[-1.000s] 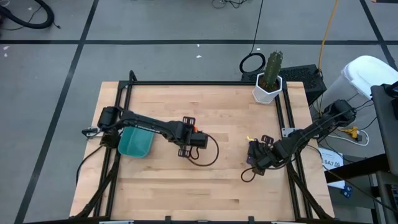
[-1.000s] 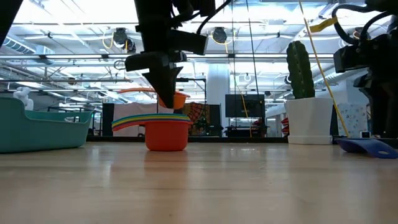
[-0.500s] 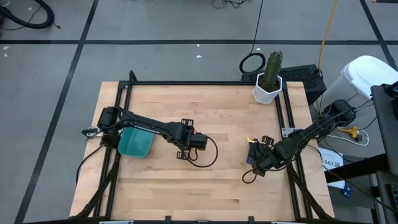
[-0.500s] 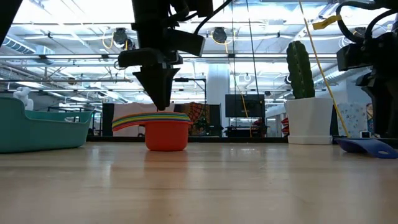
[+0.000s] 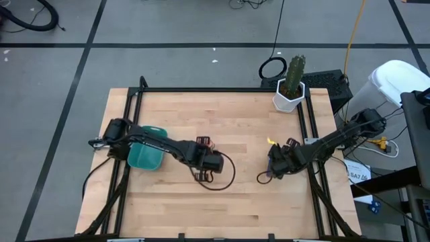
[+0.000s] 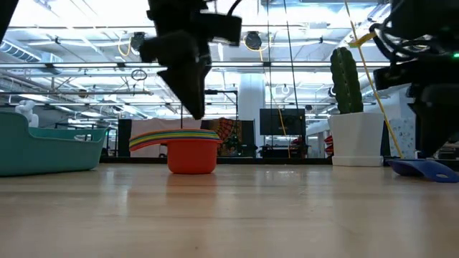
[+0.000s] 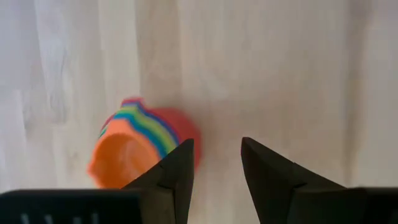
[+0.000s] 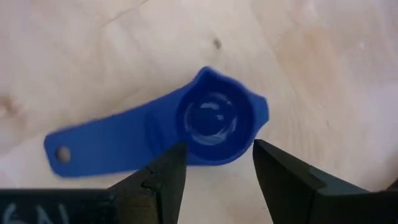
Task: Nest measuring cups in basket
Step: Stack the dark blue measuring cup into the orange measuring cup
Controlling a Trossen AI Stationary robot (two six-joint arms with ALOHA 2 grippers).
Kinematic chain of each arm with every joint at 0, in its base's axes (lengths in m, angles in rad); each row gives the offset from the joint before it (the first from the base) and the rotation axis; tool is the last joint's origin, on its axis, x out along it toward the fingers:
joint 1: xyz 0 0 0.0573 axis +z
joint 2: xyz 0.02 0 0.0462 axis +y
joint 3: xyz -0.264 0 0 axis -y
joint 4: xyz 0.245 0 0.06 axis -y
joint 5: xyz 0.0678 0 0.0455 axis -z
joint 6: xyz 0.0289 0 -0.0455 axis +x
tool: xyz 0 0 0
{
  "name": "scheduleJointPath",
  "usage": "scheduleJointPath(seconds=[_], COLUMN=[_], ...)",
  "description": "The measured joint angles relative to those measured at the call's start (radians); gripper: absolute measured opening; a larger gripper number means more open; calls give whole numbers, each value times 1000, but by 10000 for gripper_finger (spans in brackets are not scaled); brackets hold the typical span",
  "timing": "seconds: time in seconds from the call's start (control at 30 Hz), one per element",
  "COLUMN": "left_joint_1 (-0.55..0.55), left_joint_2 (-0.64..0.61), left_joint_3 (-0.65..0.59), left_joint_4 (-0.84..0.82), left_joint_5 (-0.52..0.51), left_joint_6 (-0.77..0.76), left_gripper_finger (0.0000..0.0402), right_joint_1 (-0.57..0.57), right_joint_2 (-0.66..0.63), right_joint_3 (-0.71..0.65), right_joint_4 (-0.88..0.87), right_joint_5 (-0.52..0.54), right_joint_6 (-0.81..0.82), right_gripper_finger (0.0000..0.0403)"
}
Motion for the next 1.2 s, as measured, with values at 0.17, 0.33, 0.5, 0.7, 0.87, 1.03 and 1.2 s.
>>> scheduleJointPath(seconds=[0.17,0.33,0.5,0.7,0.87,1.03,1.2], left_joint_1=[-67,-137,-207,-269,-301,-320,-345], left_joint_2=[-47,-124,-194,-234,-232,-232,-232], left_joint_3=[1,1,0,1,1,1,1], left_joint_4=[41,82,131,203,229,262,261], left_joint_5=[-14,-45,-94,-148,-160,-186,-212], left_joint_6=[-52,-101,-124,-124,-112,-122,-144], left_gripper_finger=[136,136,136,136,136,136,136], right_joint_1=[-72,-126,-132,-104,-83,-80,-73], right_joint_2=[-10,-19,-20,-21,-21,-21,-21], right_joint_3=[0,0,0,3,3,4,3], right_joint_4=[-6,-27,-22,-1,53,69,52], right_joint_5=[-27,-54,-114,-124,-126,-138,-183], right_joint_6=[84,112,-126,-339,-605,-689,-696], right_gripper_finger=[176,176,176,176,176,176,176])
